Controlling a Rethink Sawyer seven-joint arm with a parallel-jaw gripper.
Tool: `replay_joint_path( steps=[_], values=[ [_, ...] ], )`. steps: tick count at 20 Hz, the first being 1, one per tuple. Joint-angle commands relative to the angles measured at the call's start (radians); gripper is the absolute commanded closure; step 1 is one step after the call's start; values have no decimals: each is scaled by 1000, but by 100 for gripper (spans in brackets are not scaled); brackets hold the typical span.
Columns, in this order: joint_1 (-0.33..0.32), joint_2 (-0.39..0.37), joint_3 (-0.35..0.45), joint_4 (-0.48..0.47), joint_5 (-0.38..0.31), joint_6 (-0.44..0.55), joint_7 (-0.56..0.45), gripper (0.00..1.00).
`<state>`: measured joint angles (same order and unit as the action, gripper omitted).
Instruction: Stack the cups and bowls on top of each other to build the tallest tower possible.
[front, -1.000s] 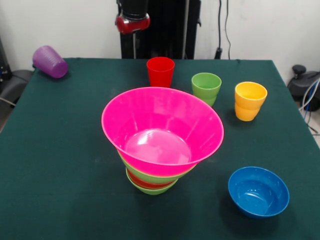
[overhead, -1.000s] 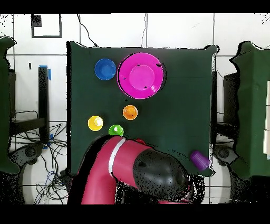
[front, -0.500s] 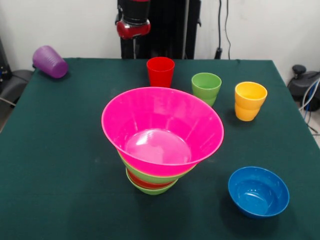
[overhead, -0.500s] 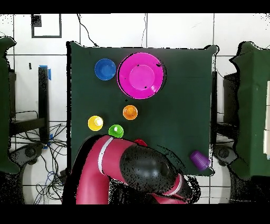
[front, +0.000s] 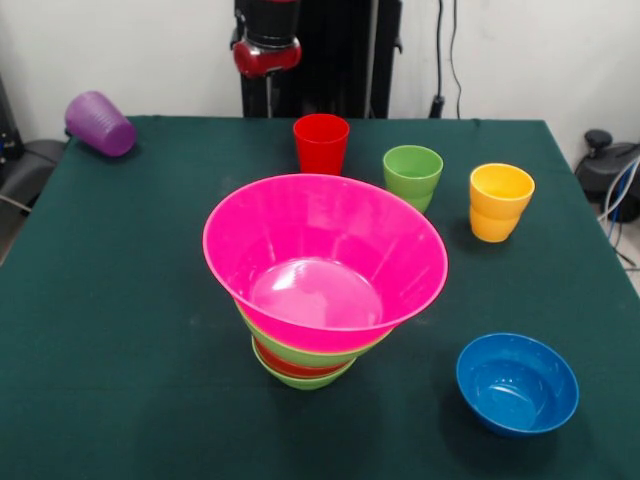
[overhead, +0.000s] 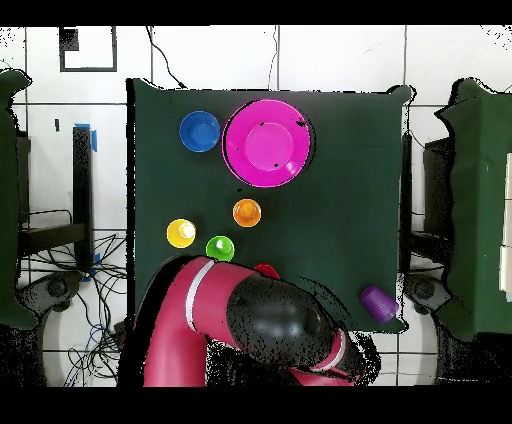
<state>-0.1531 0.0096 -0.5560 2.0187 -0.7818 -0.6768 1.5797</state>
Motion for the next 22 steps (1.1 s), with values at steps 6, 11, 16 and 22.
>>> replay_joint_path(
  steps=[6,11,16,22],
  values=[
    [-47,-59,203,123,-159,217,144,0],
    [-56,-88,228,132,-158,234,140,0],
    [-97,-156,288,161,-156,293,153,0],
    [-150,-209,336,177,-157,335,143,0]
  ],
)
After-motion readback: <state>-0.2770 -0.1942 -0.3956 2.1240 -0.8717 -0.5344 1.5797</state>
